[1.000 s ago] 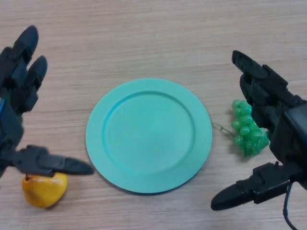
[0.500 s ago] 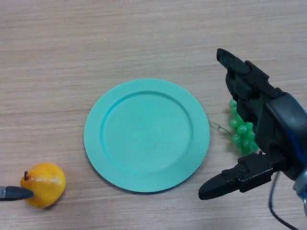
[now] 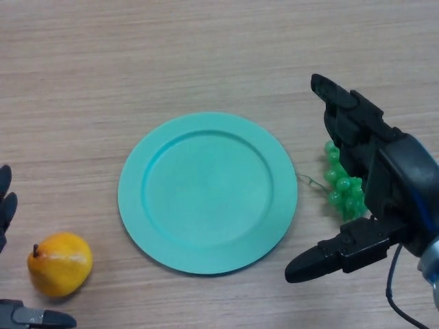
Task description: Pick up the yellow pear and place it on the plate
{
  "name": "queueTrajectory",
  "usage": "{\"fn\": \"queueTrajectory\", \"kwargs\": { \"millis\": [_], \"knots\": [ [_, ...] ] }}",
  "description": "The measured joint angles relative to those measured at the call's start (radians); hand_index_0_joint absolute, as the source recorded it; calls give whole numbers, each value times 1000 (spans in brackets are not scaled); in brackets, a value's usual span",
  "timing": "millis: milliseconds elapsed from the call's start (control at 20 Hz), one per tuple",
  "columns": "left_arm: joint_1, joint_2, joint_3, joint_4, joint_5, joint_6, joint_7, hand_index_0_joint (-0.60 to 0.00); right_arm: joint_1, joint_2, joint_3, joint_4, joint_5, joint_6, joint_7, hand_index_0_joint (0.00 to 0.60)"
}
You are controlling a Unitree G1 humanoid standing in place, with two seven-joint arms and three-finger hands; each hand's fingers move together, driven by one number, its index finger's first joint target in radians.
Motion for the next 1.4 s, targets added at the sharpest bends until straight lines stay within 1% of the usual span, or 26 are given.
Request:
{"fn": "queueTrajectory", "kwargs": {
  "millis": [100, 150, 200, 250, 300, 350, 500, 600, 650, 700, 750, 800, 850, 900, 950, 1000, 1050, 1100, 1200, 1250, 1300, 1350, 1400],
  "knots": [
    [-10, 3, -6, 54, 4, -21, 26, 0, 1, 0, -1, -1, 1, 0, 0, 0],
    [-13, 6, -16, 88, 40, -43, 57, 0, 4, 0, -1, -7, 2, 0, 0, 0],
    [-15, 11, -27, 112, 46, -48, 68, 0, 7, 0, -1, -11, 2, 0, 0, 0],
    [-19, 19, -51, 143, 67, -51, 89, 0, 15, 0, -2, -14, 5, 0, 0, 0],
    [-22, 20, -63, 160, 72, -52, 92, 0, 22, 0, -4, -14, 25, 0, 0, 0],
    [-33, 20, -90, 179, 72, -52, 117, 0, 25, 0, -3, -15, 43, 0, 1, 0],
    [-67, 26, -132, 199, 79, -56, 178, 0, 28, -2, -3, -16, 41, 0, 1, 0],
    [-83, 30, -132, 221, 80, -59, 230, -199, 31, -2, -3, -20, 41, 0, 1, 0],
    [-83, 34, -132, 224, 80, -60, 240, -350, 31, -2, -2, -27, 41, 0, 1, 0],
    [-86, 34, -132, 233, 80, -64, 252, -450, 31, -2, -3, -33, 41, 0, 1, 0],
    [-96, 34, -138, 257, 80, -68, 284, -600, 32, -2, -3, -40, 40, 0, 1, 0],
    [-104, 35, -153, 274, 79, -68, 316, -600, 34, -2, -3, -53, 38, 3, 0, 0],
    [-105, 35, -177, 275, 80, -68, 332, -600, 34, -5, -3, -89, 38, 24, 0, 0],
    [-106, 35, -190, 273, 80, -68, 331, -600, 34, -5, -3, -98, 39, 24, 0, 0],
    [-102, 34, -208, 260, 80, -66, 327, -600, 32, -5, -3, -104, 38, 35, 0, 0],
    [-98, 31, -212, 250, 80, -65, 310, -600, 30, -5, -3, -108, 39, 49, 0, 0],
    [-82, 28, -215, 226, 83, -59, 275, -600, 30, -5, -3, -111, 39, 54, 0, 0],
    [-76, 26, -214, 216, 110, -60, 270, -600, 28, -5, -3, -111, 39, 55, 0, 0],
    [-61, 25, -215, 194, 119, -60, 256, -600, 20, -5, -3, -111, 39, 55, 0, 201],
    [-52, 24, -215, 181, 119, -56, 254, -600, 20, -5, -3, -111, 38, 55, 0, 351],
    [-42, 24, -214, 165, 121, -47, 241, -600, 20, -5, -2, -111, 38, 55, 0, 450],
    [-25, 20, -207, 121, 160, -31, 218, -600, 19, -5, -1, -112, 38, 56, 0, 399],
    [-18, 19, -207, 103, 160, -30, 199, -600, 18, -5, 1, -112, 38, 57, 0, 300]
  ]
}}
